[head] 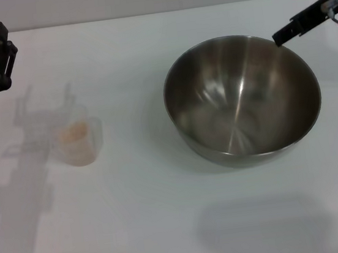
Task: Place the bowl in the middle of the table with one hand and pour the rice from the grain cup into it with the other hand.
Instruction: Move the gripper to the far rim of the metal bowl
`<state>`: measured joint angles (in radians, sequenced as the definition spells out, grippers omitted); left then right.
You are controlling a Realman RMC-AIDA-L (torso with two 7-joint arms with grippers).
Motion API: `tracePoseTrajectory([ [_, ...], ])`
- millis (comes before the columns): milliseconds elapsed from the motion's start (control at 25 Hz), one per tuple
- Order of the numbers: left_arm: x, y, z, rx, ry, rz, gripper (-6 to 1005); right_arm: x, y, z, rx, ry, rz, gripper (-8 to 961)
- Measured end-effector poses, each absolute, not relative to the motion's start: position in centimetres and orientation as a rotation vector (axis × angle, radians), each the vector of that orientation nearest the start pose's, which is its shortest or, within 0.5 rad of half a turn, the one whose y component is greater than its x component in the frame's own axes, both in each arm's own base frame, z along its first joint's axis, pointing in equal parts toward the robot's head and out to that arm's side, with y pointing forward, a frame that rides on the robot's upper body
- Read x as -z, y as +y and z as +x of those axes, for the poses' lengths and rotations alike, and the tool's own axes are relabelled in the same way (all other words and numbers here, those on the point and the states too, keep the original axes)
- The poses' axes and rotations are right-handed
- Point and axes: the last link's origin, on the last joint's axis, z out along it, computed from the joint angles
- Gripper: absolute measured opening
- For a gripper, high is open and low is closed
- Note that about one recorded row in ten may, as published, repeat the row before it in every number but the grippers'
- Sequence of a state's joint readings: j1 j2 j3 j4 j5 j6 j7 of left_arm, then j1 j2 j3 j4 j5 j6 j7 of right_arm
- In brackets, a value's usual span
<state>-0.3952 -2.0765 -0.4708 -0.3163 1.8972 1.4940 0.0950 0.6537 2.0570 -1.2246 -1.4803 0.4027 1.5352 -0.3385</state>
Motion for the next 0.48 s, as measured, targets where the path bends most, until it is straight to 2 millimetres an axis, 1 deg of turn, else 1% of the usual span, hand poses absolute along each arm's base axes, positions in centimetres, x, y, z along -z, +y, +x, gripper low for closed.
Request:
tracePoseTrajectory([
  [320,1.1,30.5,-28.2,0.864,-0.266,-1.471,829,-4.8,39.5,18.1,0.387,1.103,-2.263,675],
  [480,1.1,30.6,-28.1,0.866,-0.263,-1.471,829,-4.3,39.6,18.6,0.406,1.112,-2.271,675],
])
